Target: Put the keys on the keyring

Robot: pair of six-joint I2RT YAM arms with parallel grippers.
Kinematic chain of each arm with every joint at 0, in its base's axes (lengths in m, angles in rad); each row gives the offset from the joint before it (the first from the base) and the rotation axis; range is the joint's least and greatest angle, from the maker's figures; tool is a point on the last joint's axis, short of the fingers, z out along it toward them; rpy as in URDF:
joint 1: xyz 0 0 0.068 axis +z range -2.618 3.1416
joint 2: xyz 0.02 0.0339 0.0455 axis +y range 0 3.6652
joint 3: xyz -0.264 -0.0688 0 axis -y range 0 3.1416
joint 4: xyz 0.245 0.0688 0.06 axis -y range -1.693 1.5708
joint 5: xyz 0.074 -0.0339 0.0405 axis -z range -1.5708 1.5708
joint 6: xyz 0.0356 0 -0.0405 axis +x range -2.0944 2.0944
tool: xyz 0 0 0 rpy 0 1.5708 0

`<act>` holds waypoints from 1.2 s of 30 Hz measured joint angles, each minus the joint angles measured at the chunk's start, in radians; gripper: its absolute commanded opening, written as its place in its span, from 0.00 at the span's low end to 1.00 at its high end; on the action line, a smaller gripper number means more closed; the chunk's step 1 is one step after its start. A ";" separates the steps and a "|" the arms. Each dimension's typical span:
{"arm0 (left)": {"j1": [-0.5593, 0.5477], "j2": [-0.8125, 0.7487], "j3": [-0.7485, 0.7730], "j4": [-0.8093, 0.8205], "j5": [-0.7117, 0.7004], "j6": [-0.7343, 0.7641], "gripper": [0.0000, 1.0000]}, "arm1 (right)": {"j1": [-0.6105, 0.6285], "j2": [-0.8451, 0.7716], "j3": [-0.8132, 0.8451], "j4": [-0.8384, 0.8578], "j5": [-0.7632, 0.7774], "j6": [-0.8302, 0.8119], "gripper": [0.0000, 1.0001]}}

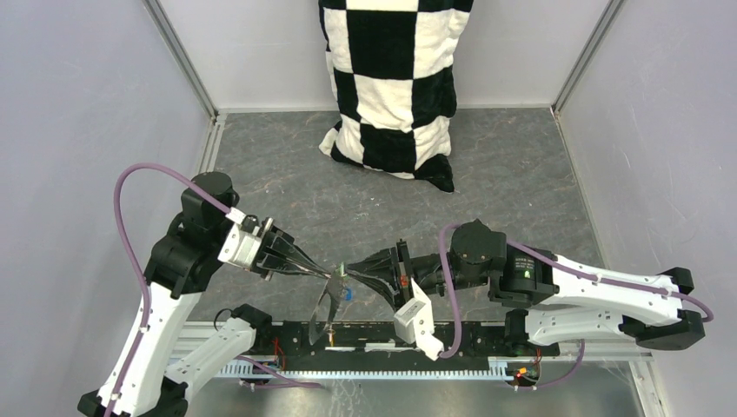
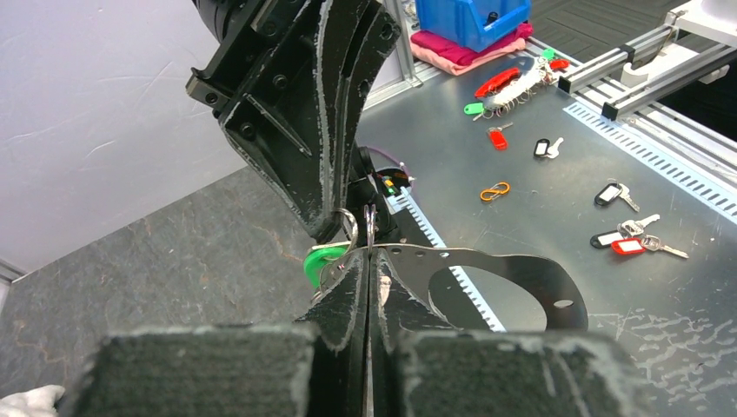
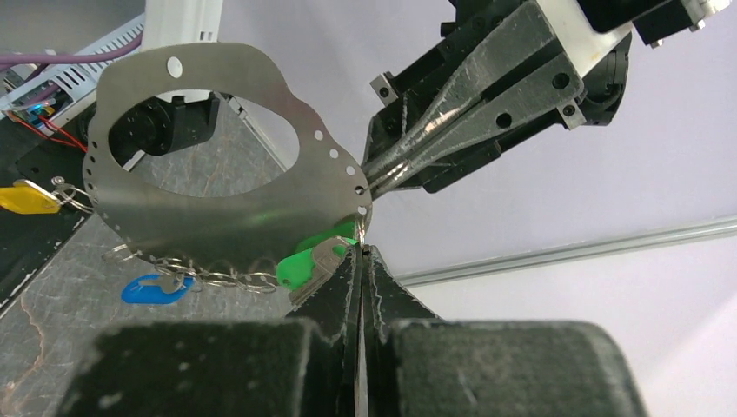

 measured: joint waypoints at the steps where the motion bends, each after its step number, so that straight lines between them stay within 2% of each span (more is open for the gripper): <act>1: 0.000 0.000 0.000 0.000 0.000 0.000 0.02 | 0.007 0.000 0.000 0.000 0.002 0.000 0.00; 36: 0.000 0.011 0.001 0.000 0.000 0.000 0.02 | 0.048 0.000 0.000 0.016 0.050 -0.015 0.00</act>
